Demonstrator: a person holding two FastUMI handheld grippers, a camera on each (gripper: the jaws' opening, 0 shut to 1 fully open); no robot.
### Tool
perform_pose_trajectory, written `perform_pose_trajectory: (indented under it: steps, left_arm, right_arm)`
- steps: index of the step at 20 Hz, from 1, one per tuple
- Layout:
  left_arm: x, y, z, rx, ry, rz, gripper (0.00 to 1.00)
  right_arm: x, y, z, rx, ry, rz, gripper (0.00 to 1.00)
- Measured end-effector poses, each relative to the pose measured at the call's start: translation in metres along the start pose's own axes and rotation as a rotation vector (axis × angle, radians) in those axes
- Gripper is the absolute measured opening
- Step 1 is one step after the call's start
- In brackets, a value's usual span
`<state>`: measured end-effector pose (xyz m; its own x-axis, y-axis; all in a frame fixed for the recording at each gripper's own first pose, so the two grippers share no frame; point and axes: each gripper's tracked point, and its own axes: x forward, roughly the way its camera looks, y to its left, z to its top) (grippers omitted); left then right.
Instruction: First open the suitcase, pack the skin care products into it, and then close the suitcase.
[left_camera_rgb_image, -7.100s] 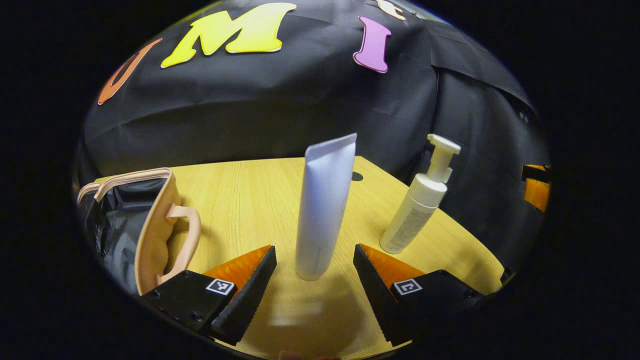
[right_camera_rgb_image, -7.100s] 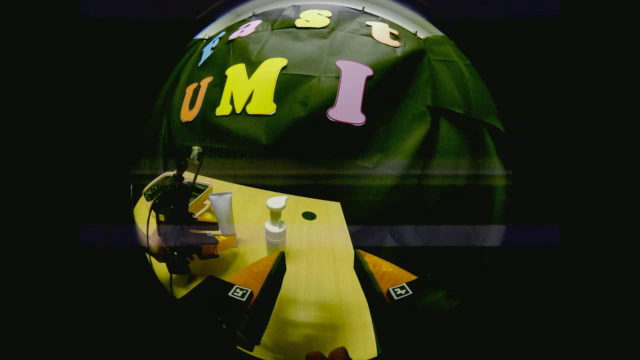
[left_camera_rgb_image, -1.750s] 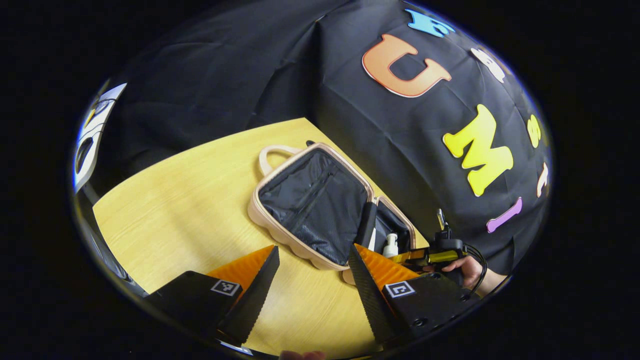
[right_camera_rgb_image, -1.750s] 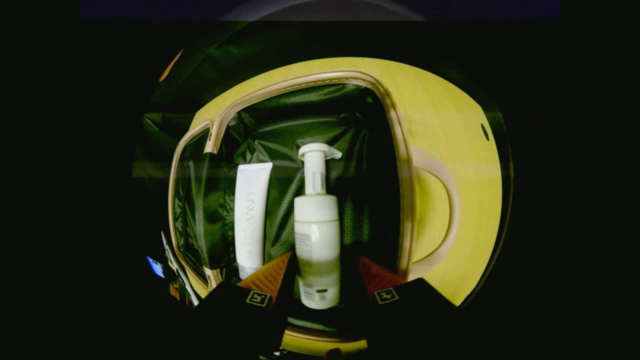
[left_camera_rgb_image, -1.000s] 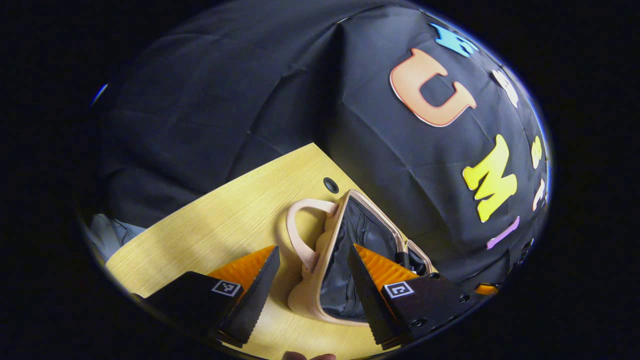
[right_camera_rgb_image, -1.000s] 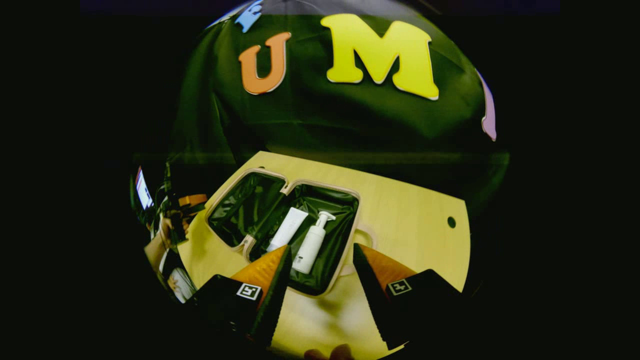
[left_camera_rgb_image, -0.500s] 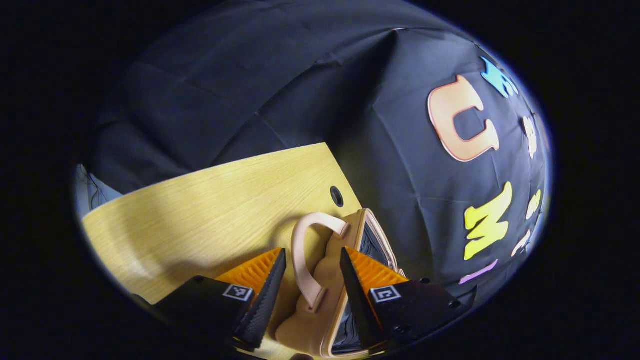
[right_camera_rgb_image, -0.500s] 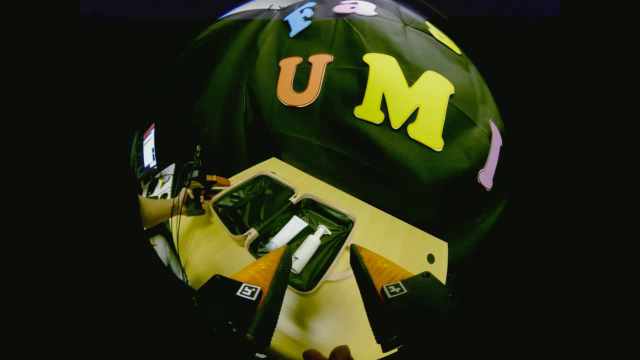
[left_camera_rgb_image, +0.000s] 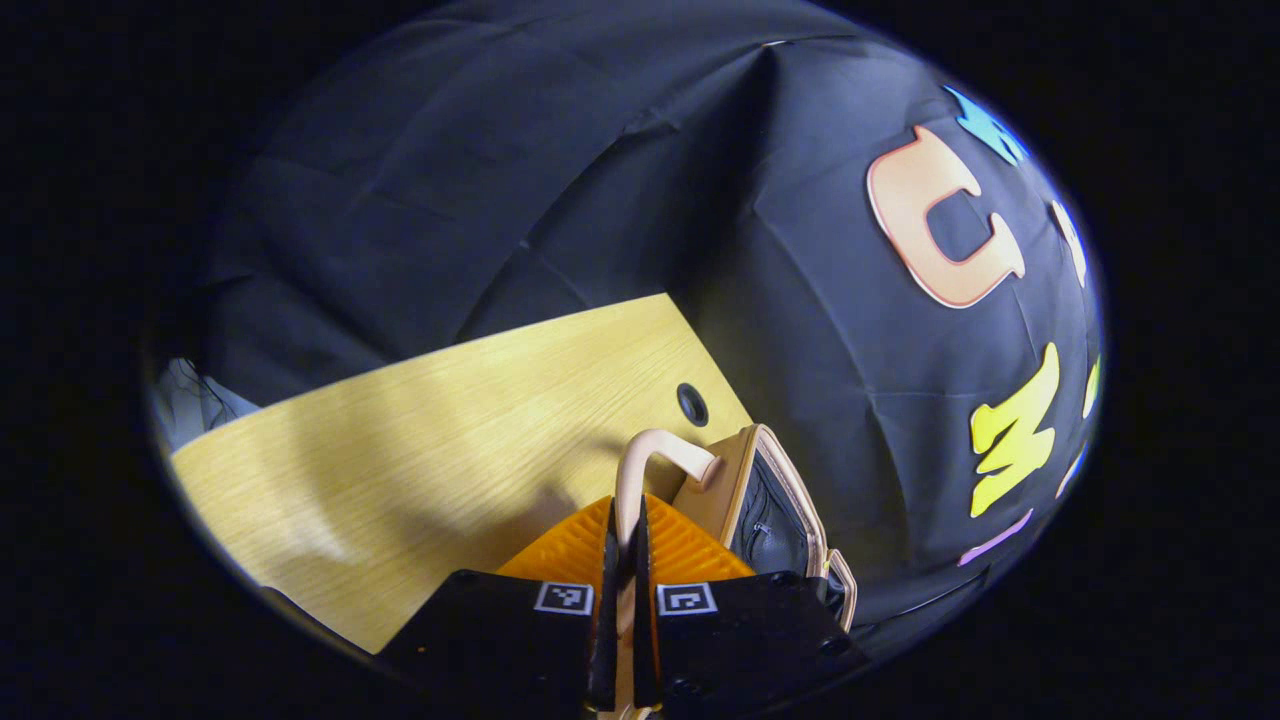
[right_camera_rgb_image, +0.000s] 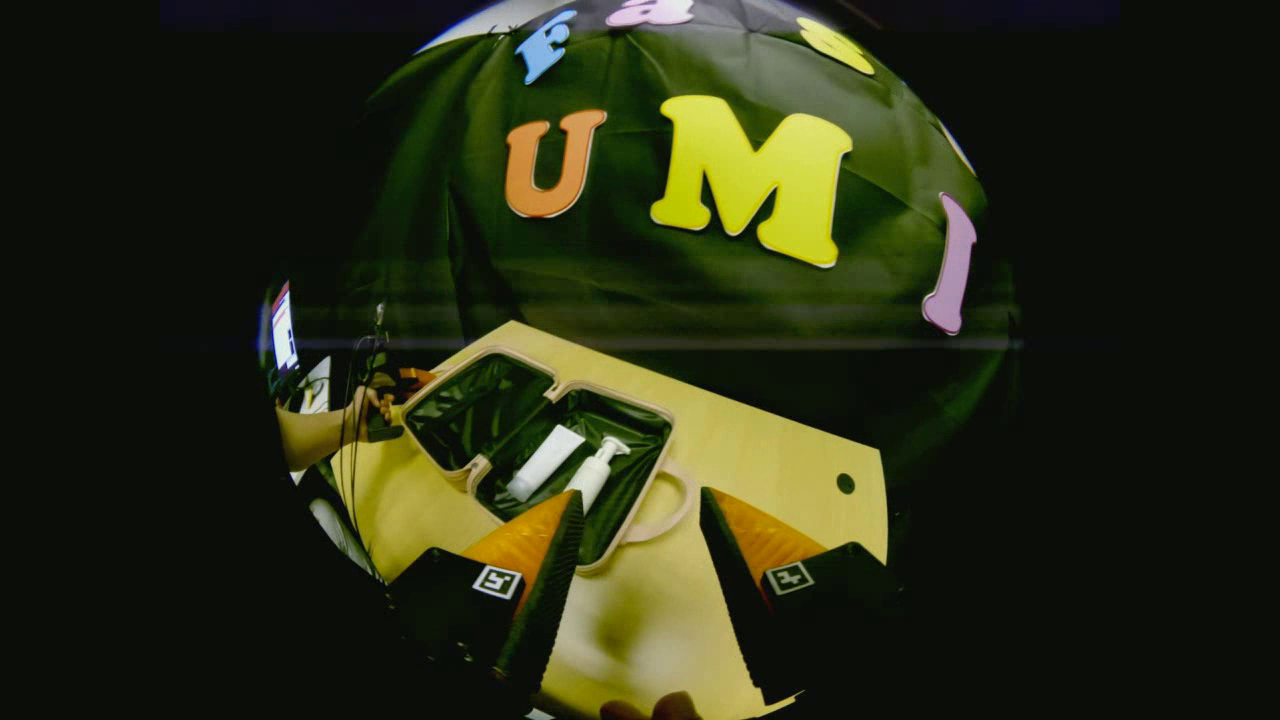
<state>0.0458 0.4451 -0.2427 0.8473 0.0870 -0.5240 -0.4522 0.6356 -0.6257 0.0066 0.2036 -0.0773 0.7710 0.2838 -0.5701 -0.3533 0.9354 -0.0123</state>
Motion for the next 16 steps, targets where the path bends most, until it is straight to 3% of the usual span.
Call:
perform_pose_trajectory:
  steps: [6,10,16]
  left_arm:
    - [-0.060,-0.134,0.040,0.276,-0.152,-0.095,0.08]
    - [-0.091,-0.220,0.018,0.574,-0.252,-0.101,0.08]
    - [-0.120,-0.310,-0.050,0.831,-0.329,-0.041,0.09]
  right_arm:
    - [-0.023,-0.059,0.023,0.111,-0.132,-0.136,0.70]
    - [-0.051,-0.105,0.023,0.121,-0.233,-0.258,0.70]
    - [-0.087,-0.149,-0.010,0.149,-0.252,-0.305,0.70]
